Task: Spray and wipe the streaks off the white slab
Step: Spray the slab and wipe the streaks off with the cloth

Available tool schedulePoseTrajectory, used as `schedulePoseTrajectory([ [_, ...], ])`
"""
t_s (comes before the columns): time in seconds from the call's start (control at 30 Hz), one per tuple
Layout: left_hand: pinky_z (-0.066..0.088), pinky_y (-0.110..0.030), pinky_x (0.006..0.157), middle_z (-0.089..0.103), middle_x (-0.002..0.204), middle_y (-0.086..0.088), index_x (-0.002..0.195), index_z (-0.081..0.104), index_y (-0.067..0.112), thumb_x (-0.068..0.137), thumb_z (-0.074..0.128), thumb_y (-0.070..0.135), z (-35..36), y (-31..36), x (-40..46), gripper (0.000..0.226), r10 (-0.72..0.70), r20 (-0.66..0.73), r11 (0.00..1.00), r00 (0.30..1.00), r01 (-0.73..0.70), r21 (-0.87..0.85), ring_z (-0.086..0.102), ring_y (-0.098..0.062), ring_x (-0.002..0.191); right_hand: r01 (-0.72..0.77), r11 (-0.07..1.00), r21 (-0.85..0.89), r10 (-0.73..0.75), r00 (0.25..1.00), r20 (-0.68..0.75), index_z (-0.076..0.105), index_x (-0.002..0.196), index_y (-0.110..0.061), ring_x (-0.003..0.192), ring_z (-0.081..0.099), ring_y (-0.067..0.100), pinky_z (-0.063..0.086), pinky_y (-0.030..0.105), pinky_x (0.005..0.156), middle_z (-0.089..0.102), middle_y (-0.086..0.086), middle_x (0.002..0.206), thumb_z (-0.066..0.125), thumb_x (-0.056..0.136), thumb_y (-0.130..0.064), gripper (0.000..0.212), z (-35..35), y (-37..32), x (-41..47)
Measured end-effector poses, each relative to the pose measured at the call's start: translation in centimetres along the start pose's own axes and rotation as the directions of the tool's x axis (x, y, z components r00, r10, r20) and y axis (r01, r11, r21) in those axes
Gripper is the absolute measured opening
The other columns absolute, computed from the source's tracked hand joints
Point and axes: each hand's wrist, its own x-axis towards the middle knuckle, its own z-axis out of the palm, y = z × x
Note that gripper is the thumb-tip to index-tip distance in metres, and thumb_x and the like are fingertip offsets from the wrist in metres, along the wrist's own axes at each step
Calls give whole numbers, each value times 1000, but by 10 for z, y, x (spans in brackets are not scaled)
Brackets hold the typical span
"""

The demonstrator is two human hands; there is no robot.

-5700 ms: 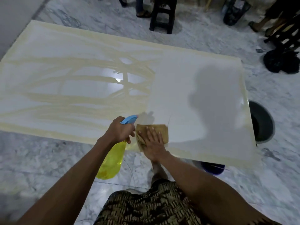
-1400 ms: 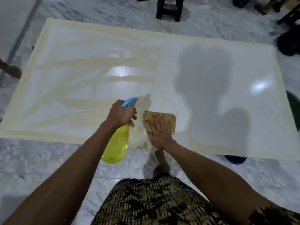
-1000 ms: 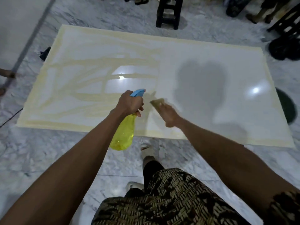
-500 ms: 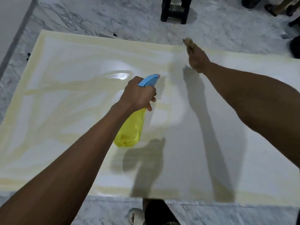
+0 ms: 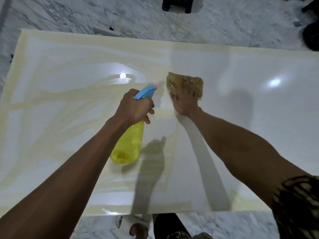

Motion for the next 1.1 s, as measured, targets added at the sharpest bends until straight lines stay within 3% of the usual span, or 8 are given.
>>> schedulePoseTrajectory([
  [0.27,66,-47,69,74,75,-9,117,69,43,76,55,17,1,-43,-107,50,-26,38,999,999,24,44,77,-44,81,109,992,-66,-102,989,109,13,153,-39,149,10,47,2,62,117,15,19,164,24,96,-52,59,47,-35,-223],
  [0.47,66,-51,69,73,76,-12,124,74,19,75,54,16,5,-87,-190,53,-85,79,995,993,81,55,77,-46,83,145,986,-79,-128,974,185,15,157,-33,142,28,53,25,69,110,29,25,157,34,94,-48,67,79,-74,-378],
  [0.53,66,-56,74,73,76,-13,121,74,6,71,54,18,6,-89,-203,55,-99,87,993,991,93,67,77,-48,82,76,996,-53,-60,967,249,35,153,-28,139,35,53,29,69,107,35,25,155,31,96,-44,59,68,-83,-388],
  [0.63,65,-58,77,73,76,-15,117,73,-3,71,55,16,4,-81,-208,54,-93,103,994,990,87,68,76,-50,85,-14,996,91,-7,973,229,48,145,-16,132,49,42,37,58,107,51,23,143,30,105,-34,47,13,-91,-361],
  [0.73,66,-56,76,72,78,-16,121,72,-2,65,53,20,-1,-61,-195,63,-62,91,997,994,57,56,76,-50,86,-82,895,439,91,996,2,65,121,-9,86,68,33,53,38,71,70,21,103,35,104,-34,43,-48,-88,-316],
  [0.87,62,-39,55,72,84,-18,124,71,1,68,54,17,-11,-27,-152,61,-39,64,999,997,37,29,77,-45,87,-352,596,722,294,932,211,54,133,-7,104,54,20,42,25,85,59,8,118,31,108,-42,49,-99,-69,-216],
  [1.0,56,-34,49,68,83,-15,130,69,8,68,54,16,-28,6,-98,64,-24,41,999,999,26,-31,77,-36,81,-227,729,646,236,969,74,51,138,-9,118,57,27,41,27,91,59,6,127,30,108,-40,48,-124,-59,-94],
  [1.1,56,-31,47,66,83,-12,133,68,18,86,52,4,-47,21,-52,51,37,33,998,999,-35,-46,75,-31,82,-33,846,532,55,998,-27,44,148,-18,141,40,20,29,27,114,45,3,152,30,108,-36,46,-129,-48,7],
])
